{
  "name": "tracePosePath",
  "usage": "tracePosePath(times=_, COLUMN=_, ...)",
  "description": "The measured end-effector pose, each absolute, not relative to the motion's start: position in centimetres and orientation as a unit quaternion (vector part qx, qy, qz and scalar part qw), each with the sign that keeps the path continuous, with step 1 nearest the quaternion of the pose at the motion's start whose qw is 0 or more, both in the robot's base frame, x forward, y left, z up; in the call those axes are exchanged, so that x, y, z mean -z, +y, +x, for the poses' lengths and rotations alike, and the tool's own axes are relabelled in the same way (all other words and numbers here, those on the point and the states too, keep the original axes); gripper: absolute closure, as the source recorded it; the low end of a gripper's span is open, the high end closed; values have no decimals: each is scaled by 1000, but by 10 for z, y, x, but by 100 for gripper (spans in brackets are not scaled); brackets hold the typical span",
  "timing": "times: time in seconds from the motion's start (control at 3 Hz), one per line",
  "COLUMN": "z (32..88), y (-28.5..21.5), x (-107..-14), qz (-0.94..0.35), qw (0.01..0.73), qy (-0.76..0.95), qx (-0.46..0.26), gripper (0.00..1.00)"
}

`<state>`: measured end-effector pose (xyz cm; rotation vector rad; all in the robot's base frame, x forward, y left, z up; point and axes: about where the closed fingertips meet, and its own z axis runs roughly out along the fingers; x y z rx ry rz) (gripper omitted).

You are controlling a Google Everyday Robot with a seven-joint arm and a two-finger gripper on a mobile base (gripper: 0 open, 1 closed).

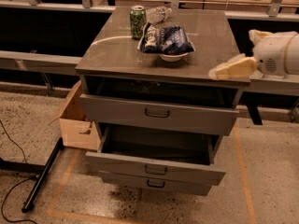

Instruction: Pick blue chip bag from paper bowl and place on counter

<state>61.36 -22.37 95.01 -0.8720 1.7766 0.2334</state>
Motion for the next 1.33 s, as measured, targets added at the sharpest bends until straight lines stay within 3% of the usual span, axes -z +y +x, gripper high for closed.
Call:
tracePosePath(times=0.33, z=654, y=-196, x=-960, qz=-375, qw=569, qy=725, qx=-104, gripper=0)
tracePosePath(times=1.33, z=740, y=-99, x=-955, qz=-476, qw=577, qy=664, qx=7, gripper=0)
